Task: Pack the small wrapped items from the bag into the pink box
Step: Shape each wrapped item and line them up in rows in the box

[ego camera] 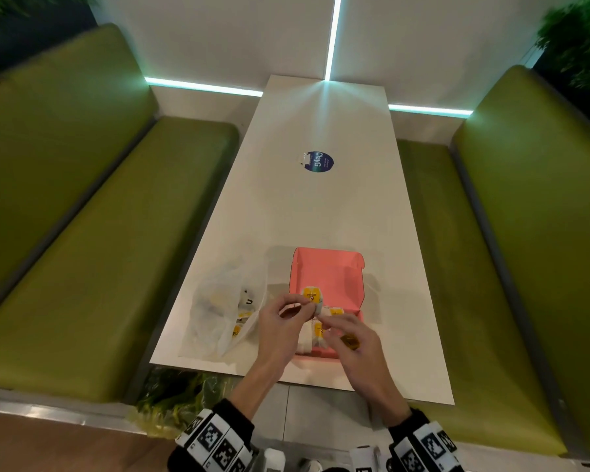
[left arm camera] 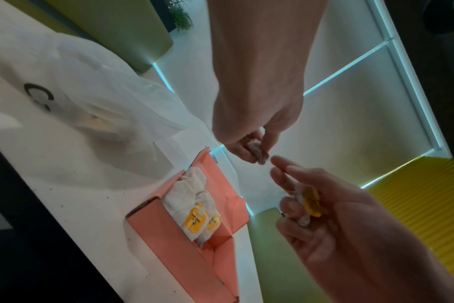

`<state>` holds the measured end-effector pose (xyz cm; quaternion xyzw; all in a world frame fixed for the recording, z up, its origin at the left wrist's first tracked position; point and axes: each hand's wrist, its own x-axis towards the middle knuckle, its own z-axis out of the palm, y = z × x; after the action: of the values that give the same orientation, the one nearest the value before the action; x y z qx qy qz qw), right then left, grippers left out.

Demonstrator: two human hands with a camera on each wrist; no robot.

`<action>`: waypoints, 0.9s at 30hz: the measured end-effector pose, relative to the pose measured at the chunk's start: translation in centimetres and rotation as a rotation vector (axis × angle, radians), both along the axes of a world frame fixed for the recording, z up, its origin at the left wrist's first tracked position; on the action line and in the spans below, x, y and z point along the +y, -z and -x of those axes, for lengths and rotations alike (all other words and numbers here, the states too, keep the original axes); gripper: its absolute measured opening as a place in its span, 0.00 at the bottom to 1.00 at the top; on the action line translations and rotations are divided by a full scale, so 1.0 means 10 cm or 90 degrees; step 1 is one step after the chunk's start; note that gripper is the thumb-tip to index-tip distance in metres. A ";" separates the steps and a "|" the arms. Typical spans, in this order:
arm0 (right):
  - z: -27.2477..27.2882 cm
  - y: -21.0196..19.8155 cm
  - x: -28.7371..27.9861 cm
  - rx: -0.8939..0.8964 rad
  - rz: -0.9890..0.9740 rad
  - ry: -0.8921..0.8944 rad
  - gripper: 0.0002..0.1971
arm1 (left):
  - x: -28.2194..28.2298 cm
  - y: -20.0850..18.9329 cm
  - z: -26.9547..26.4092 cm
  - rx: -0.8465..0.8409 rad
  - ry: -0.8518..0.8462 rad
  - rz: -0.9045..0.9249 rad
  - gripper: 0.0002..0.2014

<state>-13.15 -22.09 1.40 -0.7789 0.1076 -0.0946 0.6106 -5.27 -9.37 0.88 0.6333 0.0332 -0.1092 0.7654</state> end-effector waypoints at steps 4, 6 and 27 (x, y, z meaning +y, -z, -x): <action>-0.17 -0.18 -0.12 -0.014 0.046 0.075 0.07 | 0.06 0.05 -0.02 -0.066 0.069 -0.003 0.07; -0.30 -0.26 -0.16 0.022 0.063 0.023 0.06 | 0.07 0.08 0.00 -0.091 0.115 0.006 0.08; -0.53 -0.49 -0.34 0.090 0.316 -0.174 0.05 | 0.09 0.10 -0.10 -0.207 0.306 -0.175 0.09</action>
<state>-7.87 -25.47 6.35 -0.9164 0.0176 0.0192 0.3994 -4.25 -8.46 -0.15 0.7297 -0.2259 -0.1787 0.6201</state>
